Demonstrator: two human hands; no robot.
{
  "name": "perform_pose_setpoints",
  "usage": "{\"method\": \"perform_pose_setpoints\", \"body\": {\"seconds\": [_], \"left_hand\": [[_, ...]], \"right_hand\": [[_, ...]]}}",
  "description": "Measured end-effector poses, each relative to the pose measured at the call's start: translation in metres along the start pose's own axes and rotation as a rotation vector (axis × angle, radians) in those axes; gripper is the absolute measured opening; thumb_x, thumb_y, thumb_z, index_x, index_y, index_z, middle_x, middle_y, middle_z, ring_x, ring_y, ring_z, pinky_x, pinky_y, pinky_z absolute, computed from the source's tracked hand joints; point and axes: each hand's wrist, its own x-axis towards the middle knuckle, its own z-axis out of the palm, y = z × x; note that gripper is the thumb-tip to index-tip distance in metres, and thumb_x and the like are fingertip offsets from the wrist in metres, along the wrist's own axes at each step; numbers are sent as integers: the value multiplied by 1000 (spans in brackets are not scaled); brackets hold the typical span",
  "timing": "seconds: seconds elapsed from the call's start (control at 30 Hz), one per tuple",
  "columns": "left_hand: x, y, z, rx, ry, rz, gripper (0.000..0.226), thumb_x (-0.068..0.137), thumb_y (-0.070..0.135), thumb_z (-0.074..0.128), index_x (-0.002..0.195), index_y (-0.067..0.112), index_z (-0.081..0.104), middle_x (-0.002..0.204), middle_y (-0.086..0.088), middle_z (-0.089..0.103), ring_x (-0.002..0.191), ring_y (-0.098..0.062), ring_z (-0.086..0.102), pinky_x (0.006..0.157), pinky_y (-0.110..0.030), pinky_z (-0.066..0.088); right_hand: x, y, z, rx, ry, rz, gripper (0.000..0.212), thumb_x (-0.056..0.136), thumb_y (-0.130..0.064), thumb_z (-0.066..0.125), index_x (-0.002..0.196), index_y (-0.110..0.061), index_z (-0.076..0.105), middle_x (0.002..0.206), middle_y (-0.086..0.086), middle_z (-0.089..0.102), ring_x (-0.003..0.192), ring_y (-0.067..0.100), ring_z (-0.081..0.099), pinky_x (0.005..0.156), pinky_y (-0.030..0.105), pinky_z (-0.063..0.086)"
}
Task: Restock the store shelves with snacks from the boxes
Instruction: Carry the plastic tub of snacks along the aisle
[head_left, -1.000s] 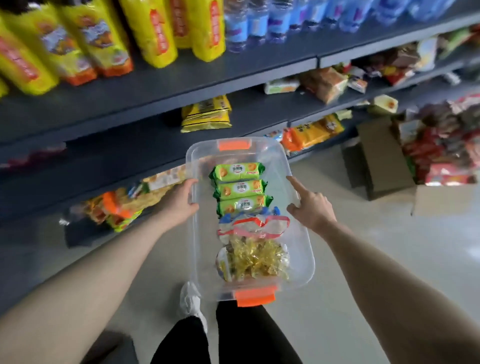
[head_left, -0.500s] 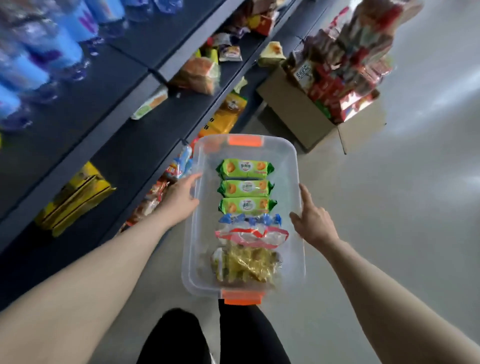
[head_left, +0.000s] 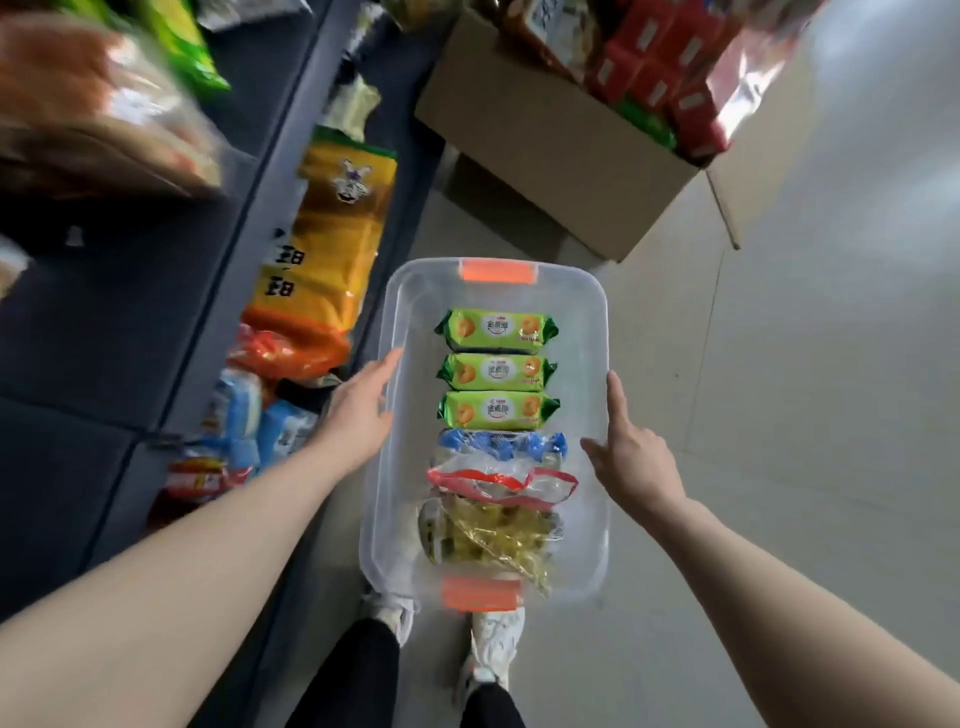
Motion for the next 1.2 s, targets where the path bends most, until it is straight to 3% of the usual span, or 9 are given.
{"method": "perform_pose_setpoints", "body": {"seconds": [0.2, 0.37, 0.5, 0.6, 0.7, 0.83, 0.9, 1.03, 1.2], "left_hand": [[107, -55, 71, 89, -31, 12, 83, 90, -6, 57, 156, 32, 25, 150, -7, 44, 126, -32, 51, 109, -41, 41], [149, -78, 110, 145, -63, 4, 83, 91, -5, 56, 155, 38, 25, 154, -6, 40, 127, -32, 50, 109, -41, 41], [149, -83, 128, 104, 3, 31, 82, 90, -9, 54, 153, 37, 30, 158, -3, 35, 127, -30, 51, 109, -43, 41], [147, -83, 128, 91, -3, 38, 80, 93, -7, 53, 154, 38, 27, 160, 0, 31, 128, -28, 49, 109, -43, 41], [146, -75, 117, 211, -87, 59, 78, 95, -3, 54, 157, 31, 21, 161, -2, 27, 133, -30, 43, 111, -42, 37], [133, -42, 87, 314, -173, 56, 70, 94, 6, 58, 156, 20, 27, 155, -8, 35, 134, -33, 41, 111, -43, 36], [118, -11, 64, 377, -232, 100, 64, 94, 6, 57, 153, 19, 34, 153, -9, 40, 134, -33, 41, 110, -42, 35], [74, 66, 12, 461, -283, 227, 52, 94, 5, 56, 143, 21, 50, 144, -5, 50, 130, -29, 46, 105, -40, 39], [4, 176, -62, 541, -290, 401, 45, 95, 12, 58, 137, 26, 55, 135, -1, 56, 125, -25, 48, 101, -41, 44]], "right_hand": [[95, 12, 89, 48, -38, 54, 95, 99, -29, 56, 157, -23, -19, 98, 18, 69, 69, 32, 51, 64, 37, 42], [128, 23, 145, 90, -92, 134, 95, 99, -26, 55, 156, -22, -21, 100, 20, 68, 73, 33, 50, 66, 37, 41], [129, 27, 173, 100, -39, 174, 95, 96, -18, 51, 155, -18, -23, 96, 20, 68, 67, 33, 49, 62, 36, 38], [128, 28, 171, 120, -40, 162, 95, 98, -21, 52, 155, -21, -23, 97, 19, 68, 73, 37, 58, 64, 38, 45], [125, 27, 153, 124, -119, 160, 93, 98, -21, 55, 157, -21, -18, 102, 19, 66, 80, 37, 58, 71, 40, 48], [104, 19, 103, -41, -172, 118, 72, 99, -18, 47, 159, -26, 6, 97, 15, 62, 78, 33, 48, 66, 37, 41], [85, 15, 65, -93, -158, 67, 66, 100, -18, 45, 157, -28, 14, 95, 11, 59, 81, 34, 52, 65, 35, 37], [37, 8, -18, -136, -78, -20, 60, 100, -16, 46, 154, -27, 21, 116, 11, 61, 96, 38, 61, 66, 36, 37], [-44, -3, -137, -285, 44, -108, 59, 97, -12, 51, 151, -24, 28, 115, 9, 58, 99, 35, 62, 65, 36, 40]]}}
